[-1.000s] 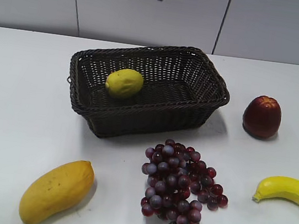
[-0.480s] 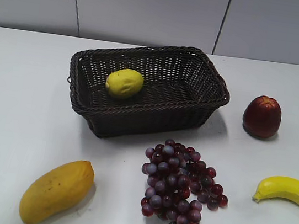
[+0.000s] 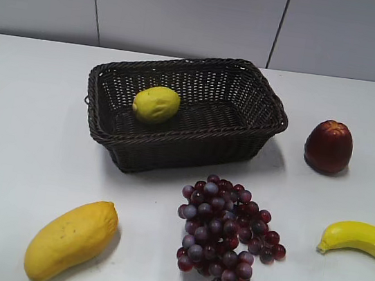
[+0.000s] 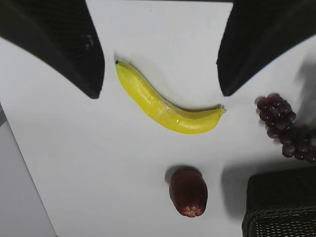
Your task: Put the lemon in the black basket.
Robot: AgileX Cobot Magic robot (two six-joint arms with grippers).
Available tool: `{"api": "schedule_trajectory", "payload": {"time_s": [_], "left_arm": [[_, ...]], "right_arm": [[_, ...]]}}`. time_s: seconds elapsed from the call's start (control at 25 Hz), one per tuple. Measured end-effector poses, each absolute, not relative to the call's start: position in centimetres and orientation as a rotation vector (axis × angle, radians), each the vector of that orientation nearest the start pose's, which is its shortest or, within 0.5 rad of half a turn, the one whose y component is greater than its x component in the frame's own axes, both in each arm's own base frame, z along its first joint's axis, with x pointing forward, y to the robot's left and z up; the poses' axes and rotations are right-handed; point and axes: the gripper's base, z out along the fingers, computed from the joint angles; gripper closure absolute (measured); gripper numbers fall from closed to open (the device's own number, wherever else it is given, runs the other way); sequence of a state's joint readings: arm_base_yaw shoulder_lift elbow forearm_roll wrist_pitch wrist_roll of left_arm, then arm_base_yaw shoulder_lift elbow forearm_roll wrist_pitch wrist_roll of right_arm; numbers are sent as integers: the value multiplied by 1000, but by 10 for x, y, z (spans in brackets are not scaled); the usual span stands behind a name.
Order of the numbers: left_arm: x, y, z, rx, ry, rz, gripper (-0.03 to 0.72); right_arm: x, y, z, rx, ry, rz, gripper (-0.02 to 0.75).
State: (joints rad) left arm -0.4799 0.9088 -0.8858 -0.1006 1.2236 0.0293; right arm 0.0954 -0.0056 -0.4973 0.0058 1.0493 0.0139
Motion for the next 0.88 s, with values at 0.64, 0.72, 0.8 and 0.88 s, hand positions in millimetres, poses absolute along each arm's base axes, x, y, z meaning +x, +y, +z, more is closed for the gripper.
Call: {"api": "schedule_trajectory", "payload": {"time_s": [0.64, 0.72, 0.8, 0.88], "left_arm": [[27, -24, 266, 731, 2300, -291, 110], [27, -24, 266, 736, 2284, -289, 111], [27, -25, 267, 738, 2276, -305, 111], [26, -26, 267, 738, 2274, -324, 113]], "right_arm": [[-5, 0, 277, -83, 2029, 76, 155], [-5, 0, 277, -83, 2029, 76, 155], [-5, 0, 277, -83, 2029, 76, 155], [-5, 0, 277, -83, 2029, 76, 155]]}}
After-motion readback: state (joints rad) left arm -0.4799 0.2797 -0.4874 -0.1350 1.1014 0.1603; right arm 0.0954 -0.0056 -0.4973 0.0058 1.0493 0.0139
